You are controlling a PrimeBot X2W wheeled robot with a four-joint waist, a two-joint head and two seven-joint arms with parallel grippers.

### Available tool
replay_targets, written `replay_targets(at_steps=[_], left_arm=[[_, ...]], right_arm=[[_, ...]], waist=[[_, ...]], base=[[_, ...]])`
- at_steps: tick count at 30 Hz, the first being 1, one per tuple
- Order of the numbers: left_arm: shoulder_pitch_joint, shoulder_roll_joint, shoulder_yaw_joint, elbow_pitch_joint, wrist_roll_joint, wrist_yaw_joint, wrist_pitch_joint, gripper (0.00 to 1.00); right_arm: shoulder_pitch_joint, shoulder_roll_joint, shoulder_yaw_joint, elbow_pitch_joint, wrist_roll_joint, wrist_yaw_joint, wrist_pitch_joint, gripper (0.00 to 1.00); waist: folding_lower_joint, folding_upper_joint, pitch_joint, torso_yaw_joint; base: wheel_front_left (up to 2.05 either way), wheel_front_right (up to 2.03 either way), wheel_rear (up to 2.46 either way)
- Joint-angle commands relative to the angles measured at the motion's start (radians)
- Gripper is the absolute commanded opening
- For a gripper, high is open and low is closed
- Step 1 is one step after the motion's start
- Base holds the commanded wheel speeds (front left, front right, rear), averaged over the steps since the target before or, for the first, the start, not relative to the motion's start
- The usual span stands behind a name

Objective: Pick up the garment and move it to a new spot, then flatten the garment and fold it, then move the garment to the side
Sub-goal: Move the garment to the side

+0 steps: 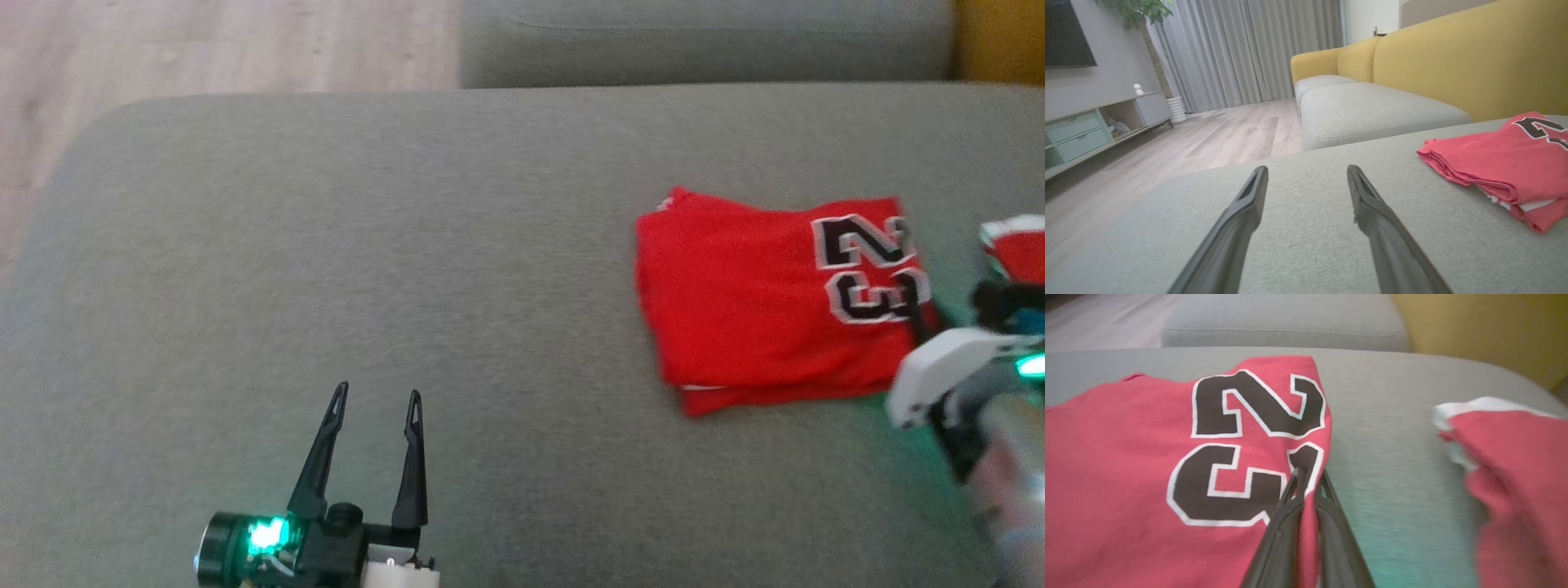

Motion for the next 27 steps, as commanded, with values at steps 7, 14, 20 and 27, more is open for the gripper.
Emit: replay_targets(at_steps=[7,14,20,27], left_arm=[[-0.064,0.011,0.014,-0.036,0.0,0.007,-0.006,1.0],[-0.104,0.017,0.004,-0.033,0.002,0.012,-0.006,1.0],[-0.114,0.021,-0.001,-0.025,-0.007,0.017,-0.006,1.0],[-0.095,0.014,0.013,0.012,-0.043,0.003,-0.006,1.0]], right_arm=[[-0.089,-0.198,0.009,-0.097,-0.029,-0.001,0.024,0.0],[-0.127,-0.341,-0.044,-0.178,-0.059,-0.001,0.076,0.0],[-0.102,-0.386,-0.187,-0.212,-0.136,-0.001,0.114,1.0],[-0.007,-0.265,-0.324,-0.286,-0.256,-0.001,0.121,1.0]], waist=[[0.0,0.0,0.078,-0.139],[0.0,0.0,0.131,-0.173],[0.0,0.0,0.137,-0.177],[0.0,0.0,0.073,-0.175]], base=[[0.0,0.0,0.0],[0.0,0.0,0.0],[0.0,0.0,0.0],[0.0,0.0,0.0]])
